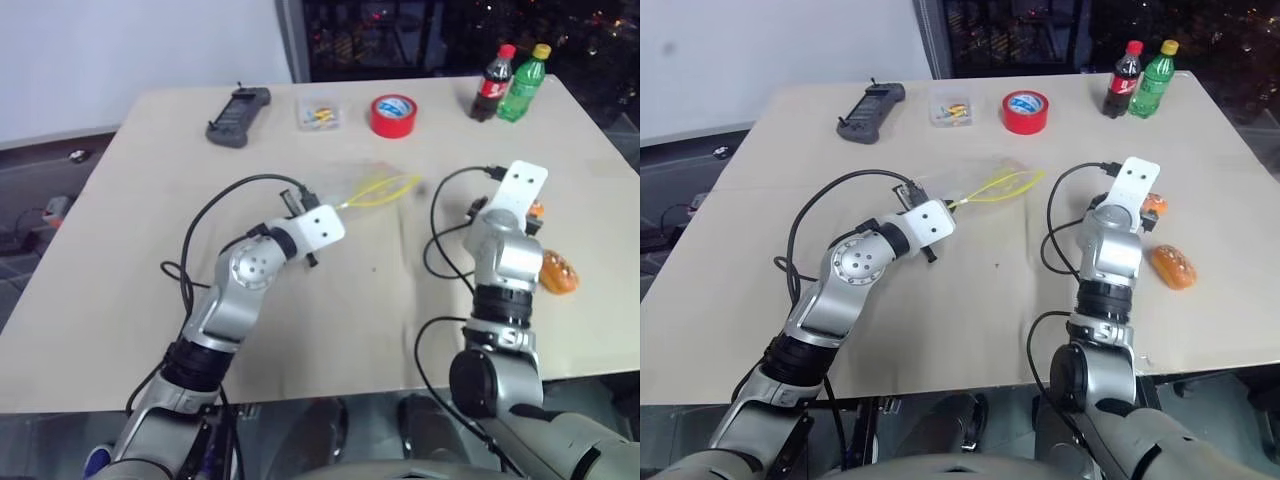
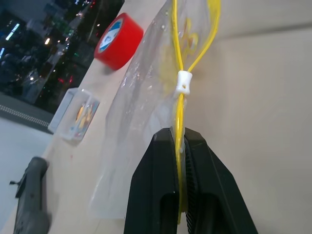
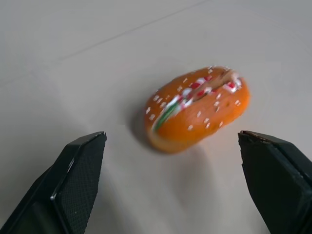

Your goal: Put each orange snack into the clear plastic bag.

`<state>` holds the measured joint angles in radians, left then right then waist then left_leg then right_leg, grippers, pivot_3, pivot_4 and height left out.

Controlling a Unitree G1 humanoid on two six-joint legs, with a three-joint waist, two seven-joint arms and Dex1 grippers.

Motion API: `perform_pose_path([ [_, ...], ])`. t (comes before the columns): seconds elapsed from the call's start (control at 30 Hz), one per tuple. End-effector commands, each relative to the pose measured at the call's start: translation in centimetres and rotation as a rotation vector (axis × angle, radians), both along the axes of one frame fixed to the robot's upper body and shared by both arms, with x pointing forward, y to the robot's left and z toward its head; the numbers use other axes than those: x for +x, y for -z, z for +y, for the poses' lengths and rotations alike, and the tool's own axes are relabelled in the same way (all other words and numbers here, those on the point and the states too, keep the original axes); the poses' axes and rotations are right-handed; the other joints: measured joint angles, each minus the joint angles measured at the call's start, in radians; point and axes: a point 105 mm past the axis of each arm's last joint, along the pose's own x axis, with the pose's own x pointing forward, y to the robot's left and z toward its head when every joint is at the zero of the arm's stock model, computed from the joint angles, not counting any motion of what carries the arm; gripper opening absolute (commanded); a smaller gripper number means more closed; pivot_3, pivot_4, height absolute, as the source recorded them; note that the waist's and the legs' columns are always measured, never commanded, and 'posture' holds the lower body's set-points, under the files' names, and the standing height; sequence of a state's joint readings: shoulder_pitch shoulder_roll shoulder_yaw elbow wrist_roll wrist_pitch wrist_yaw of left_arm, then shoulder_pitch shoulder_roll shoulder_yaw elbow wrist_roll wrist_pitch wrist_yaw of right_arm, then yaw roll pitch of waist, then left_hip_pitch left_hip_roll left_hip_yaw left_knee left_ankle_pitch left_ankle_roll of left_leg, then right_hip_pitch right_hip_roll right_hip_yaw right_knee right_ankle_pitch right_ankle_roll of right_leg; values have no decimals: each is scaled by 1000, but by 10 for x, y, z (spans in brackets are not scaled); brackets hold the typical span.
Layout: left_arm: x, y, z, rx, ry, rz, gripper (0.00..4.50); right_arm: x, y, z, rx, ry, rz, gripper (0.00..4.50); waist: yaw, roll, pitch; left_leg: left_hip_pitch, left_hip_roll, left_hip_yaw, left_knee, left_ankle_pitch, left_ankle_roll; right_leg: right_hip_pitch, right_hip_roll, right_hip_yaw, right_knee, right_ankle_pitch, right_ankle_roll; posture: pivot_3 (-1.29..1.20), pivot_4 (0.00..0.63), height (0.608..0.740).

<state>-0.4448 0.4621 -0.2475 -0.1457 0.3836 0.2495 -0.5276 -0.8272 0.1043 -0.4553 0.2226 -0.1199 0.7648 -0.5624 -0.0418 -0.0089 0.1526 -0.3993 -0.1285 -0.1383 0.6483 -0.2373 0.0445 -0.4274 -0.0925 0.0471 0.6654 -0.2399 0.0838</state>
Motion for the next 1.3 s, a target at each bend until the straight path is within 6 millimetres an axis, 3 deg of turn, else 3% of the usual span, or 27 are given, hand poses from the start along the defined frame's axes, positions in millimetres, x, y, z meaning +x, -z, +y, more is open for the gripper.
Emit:
perform_pose_path([
  [0.03,-5,-12,-5,-2,21,-49,0,13,-14,-3,18,37,-83,4435,-5,0,0,0,0,0,0,0,0,0,0,1,0,0,0,0,150,740],
  [0.17,-7,-10,-4,1,15,-46,0,27,-4,-8,4,47,-77,4435,-14,0,0,0,0,1,-1,0,0,0,1,2,0,0,0,0,150,740],
  [0.27,-8,-10,-3,0,10,-47,0,32,0,-13,-3,56,-82,3260,-18,0,0,0,0,1,-1,0,0,0,1,2,0,0,0,0,150,740],
  [0.33,-8,-10,-1,-2,0,-46,0,33,-3,-15,-25,54,-97,2203,-22,0,0,0,0,2,-1,0,0,0,1,2,0,0,0,0,150,740],
  [0.43,-9,-9,0,-7,-9,-44,0,32,-9,-14,-83,13,-123,1088,-26,0,0,0,0,2,-1,0,0,0,1,2,0,0,0,0,150,740],
  [0.57,-9,-9,2,-15,-17,-44,0,29,-24,3,-208,-202,-176,1088,-26,0,0,0,1,2,-1,0,0,-1,1,3,0,0,0,0,150,740],
  [0.63,-9,-10,4,-34,-22,-43,0,18,-39,39,-143,-539,-312,1088,-25,0,0,0,1,1,-1,0,0,-1,1,2,-1,0,0,0,150,740],
  [0.73,-9,-11,6,-56,-17,-50,0,-35,-53,94,120,-1100,-409,1088,-25,1,0,-1,1,2,-1,0,1,-1,1,3,-1,0,0,0,150,740],
  [0.8,-10,-12,7,-74,-13,-54,0,-62,-54,104,206,-1256,-375,1088,-24,1,0,-2,1,1,-1,-1,1,-1,1,3,-2,0,0,0,150,740],
  [0.97,-17,-11,4,-68,53,-69,0,-90,-51,124,321,-1466,-287,1088,-10,1,0,1,2,1,0,-3,5,1,1,1,-1,0,0,0,150,740],
  [1.13,-28,-13,-2,-75,137,-83,0,-89,-41,137,382,-1504,-214,1088,9,1,0,1,2,0,0,-2,3,2,1,0,-1,1,-1,0,150,740],
  [1.3,-42,-11,-8,-71,218,-101,0,-79,-28,138,415,-1479,-155,1088,12,1,0,0,1,0,0,-1,2,2,0,0,-2,1,-1,0,150,740],
])
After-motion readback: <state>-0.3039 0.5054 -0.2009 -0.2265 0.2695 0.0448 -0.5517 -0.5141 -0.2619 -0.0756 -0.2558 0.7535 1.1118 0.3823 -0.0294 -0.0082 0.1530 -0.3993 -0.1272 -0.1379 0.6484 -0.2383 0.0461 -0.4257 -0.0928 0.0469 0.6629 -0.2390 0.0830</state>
